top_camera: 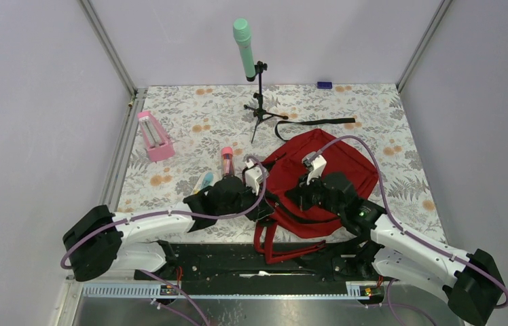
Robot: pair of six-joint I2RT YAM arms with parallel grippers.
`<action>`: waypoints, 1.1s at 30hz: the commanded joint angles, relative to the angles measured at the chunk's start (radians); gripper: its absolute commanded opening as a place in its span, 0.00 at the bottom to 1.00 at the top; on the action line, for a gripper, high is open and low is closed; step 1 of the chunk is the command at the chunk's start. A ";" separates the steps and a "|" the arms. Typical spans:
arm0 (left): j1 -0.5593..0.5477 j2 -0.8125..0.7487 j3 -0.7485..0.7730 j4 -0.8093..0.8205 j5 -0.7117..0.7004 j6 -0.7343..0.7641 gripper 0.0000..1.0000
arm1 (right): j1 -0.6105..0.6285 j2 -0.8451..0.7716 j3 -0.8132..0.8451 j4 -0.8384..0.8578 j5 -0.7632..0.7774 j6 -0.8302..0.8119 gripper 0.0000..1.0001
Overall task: Pack the student bag
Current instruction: Zip the student bag at the center of the board.
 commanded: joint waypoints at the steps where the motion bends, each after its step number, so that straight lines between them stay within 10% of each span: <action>1: -0.006 -0.067 -0.092 0.135 -0.093 -0.052 0.00 | -0.004 0.010 0.026 0.031 0.186 0.095 0.00; 23: -0.013 -0.159 -0.076 0.039 -0.251 -0.017 0.00 | -0.005 -0.129 0.018 -0.154 0.286 0.028 0.01; 28: -0.002 -0.090 0.037 -0.008 -0.029 -0.019 0.00 | -0.004 -0.141 0.071 -0.232 0.150 -0.088 0.57; 33: 0.030 -0.066 0.116 -0.092 0.086 -0.052 0.00 | 0.036 -0.176 0.106 -0.260 0.087 -0.168 0.66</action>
